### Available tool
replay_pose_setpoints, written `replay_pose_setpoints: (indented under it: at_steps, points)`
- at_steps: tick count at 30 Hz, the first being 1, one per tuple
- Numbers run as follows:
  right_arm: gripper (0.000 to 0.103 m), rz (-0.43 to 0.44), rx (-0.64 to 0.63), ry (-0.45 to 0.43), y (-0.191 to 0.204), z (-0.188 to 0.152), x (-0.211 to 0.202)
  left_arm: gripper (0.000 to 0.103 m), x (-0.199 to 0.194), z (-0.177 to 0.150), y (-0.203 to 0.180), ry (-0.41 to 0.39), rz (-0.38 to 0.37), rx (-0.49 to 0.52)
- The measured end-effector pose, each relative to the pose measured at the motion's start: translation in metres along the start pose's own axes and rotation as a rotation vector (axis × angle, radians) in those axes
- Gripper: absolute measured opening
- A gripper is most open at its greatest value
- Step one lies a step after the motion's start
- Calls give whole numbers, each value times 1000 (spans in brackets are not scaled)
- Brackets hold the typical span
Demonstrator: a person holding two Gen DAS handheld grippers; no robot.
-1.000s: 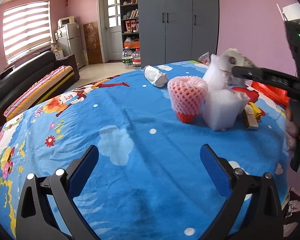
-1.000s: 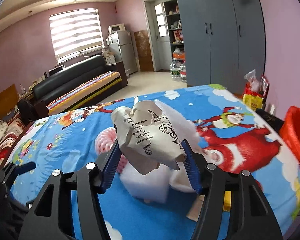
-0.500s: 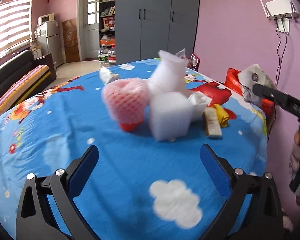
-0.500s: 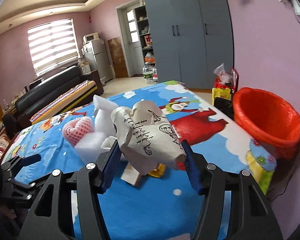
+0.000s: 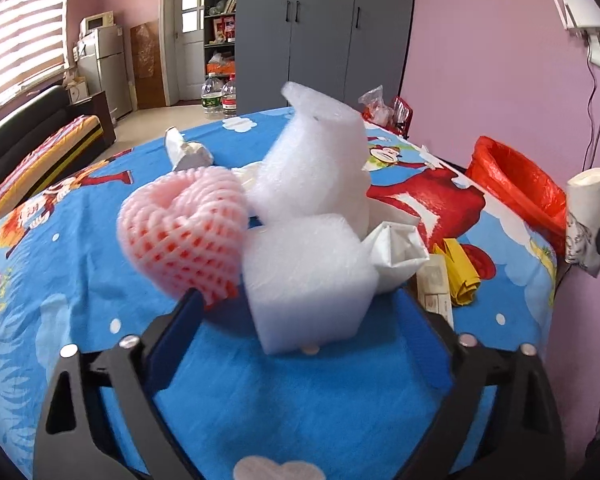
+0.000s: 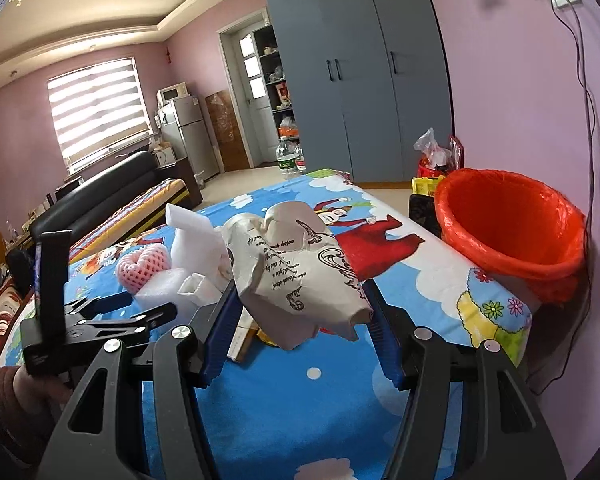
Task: Collect trash
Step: 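Grasp the white foam block with the left tool while the right tool holds the paper bag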
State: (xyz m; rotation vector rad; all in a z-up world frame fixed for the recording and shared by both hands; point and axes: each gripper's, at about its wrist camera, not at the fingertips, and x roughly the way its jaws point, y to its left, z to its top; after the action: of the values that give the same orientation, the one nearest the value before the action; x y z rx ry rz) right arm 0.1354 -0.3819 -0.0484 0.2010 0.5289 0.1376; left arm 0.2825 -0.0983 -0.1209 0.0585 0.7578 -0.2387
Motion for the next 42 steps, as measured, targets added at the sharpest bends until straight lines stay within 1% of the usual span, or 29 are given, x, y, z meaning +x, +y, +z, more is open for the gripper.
replay_pose_setpoints:
  at_steps: [2,4,6,7,8,10,13,15,19,27,33,42]
  points:
    - [58,0,7,0,-2,-1,0,86,5,1,-5,3,10,14]
    - [59,2,13,2,-4,-3,0,78,9,0,-6,11,11,18]
    - [59,4,14,2,-4,-3,0,71,13,-2,-6,27,-5,19]
    - [59,4,11,3,-4,-3,0,63,14,-3,-6,28,-6,24]
    - [58,5,10,3,-3,-4,0,63,13,-5,-6,20,-1,31]
    - [59,7,6,3,-2,-4,0,62,9,-7,-3,10,-38,30]
    - [59,11,-1,8,2,-5,1,62,-3,-13,-3,-12,-56,44]
    - [59,14,-8,12,5,-6,3,62,-13,-20,-3,-25,-54,68]
    - [58,20,-26,25,13,-8,6,62,-30,-32,3,-27,-63,76]
    - [58,34,-59,52,30,-13,11,62,-71,-49,18,-90,-55,85]
    - [59,43,-81,60,43,-16,12,62,-92,-50,19,-146,-58,103]
    - [59,40,-83,59,47,-18,13,62,-103,-44,17,-176,-74,87]
